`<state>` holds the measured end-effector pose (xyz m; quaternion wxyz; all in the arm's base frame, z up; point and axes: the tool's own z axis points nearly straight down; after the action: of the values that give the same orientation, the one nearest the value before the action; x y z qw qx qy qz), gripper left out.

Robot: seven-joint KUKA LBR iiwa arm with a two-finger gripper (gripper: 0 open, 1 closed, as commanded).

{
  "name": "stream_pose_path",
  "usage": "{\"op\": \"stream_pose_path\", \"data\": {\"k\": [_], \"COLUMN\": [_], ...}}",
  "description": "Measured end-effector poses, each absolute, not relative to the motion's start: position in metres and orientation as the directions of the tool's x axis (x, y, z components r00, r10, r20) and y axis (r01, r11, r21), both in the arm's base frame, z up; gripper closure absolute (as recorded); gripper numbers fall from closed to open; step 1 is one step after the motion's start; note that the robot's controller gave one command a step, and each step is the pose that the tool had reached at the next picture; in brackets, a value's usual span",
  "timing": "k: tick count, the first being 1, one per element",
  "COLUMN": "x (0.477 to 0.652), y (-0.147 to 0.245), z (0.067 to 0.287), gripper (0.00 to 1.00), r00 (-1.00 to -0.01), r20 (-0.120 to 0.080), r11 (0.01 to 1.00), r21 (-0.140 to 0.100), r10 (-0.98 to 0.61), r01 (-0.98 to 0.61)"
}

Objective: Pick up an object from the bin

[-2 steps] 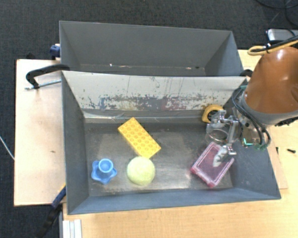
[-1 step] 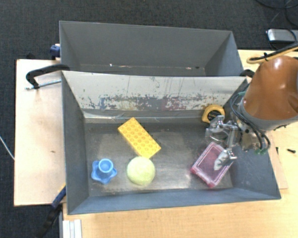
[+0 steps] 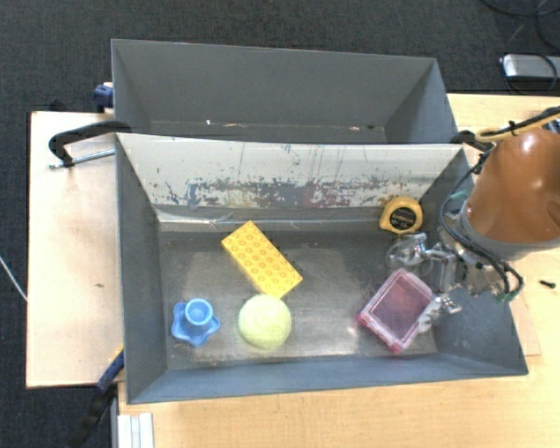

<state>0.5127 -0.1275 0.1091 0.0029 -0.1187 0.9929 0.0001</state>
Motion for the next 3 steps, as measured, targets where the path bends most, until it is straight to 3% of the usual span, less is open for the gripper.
{"op": "stream_pose_path", "data": {"k": [1,3], "x": [0.512,0.516], "y": [-0.137,-0.126], "z": [0.102,0.113], "gripper": [0.0,0.0], "r00": [-0.953,-0.912], "r20": [-0.01,-0.006], "r11": [0.953,0.912], "r21": [-0.004,-0.003], "r10": [-0.302,-0.411], "r01": [-0.302,-0.411]}}
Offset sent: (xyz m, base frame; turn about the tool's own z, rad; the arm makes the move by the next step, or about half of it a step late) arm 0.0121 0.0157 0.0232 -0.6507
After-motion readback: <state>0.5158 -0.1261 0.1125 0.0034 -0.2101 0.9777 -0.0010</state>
